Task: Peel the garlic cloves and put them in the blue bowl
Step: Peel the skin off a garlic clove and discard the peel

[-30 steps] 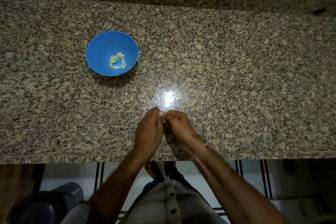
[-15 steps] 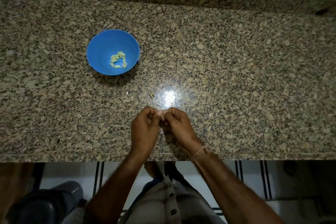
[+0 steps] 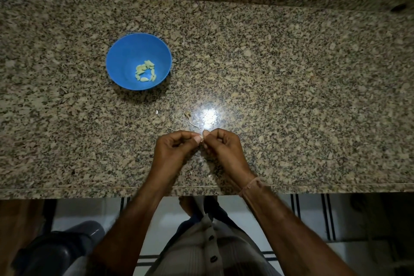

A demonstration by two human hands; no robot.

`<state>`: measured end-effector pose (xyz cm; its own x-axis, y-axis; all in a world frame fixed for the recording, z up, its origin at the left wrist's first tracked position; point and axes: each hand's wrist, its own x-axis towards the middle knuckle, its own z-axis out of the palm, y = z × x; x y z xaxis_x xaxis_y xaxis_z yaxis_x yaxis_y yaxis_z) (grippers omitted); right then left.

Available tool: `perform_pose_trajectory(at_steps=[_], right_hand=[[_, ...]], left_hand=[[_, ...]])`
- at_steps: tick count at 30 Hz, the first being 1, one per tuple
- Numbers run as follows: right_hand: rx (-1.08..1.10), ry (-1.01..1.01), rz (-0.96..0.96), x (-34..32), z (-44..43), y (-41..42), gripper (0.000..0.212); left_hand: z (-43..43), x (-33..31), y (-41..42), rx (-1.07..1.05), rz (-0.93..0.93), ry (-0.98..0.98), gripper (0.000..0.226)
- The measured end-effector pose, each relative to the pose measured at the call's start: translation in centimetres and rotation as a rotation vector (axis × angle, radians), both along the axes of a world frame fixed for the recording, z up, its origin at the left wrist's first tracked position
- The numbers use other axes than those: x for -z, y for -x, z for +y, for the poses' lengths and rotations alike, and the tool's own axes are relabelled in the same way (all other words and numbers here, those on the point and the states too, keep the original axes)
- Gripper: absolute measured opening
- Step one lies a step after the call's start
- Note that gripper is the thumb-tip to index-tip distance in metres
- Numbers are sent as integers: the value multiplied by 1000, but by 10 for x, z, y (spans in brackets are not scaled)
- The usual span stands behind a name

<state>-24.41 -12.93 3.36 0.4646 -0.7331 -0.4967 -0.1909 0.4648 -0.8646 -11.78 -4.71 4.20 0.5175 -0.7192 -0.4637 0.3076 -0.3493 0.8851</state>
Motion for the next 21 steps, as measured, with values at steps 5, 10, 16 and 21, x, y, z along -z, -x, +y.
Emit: perform_pose_trajectory(at_steps=[5,10,16,21], right_hand=[[43,-23,-27,1,0,-1,34],[22,-13,-22,1,2,-1,28],[0,-174,-42,7,3,0,23],[107,-249,-64,12,3,-3,33]], left_hand=[[1,-5,-4,71,-47,37,10],[3,0,-7,113,-117,32,13],[-1,12,1,141,-372,-83,13],[0,16,4,87,-434,-98,17]])
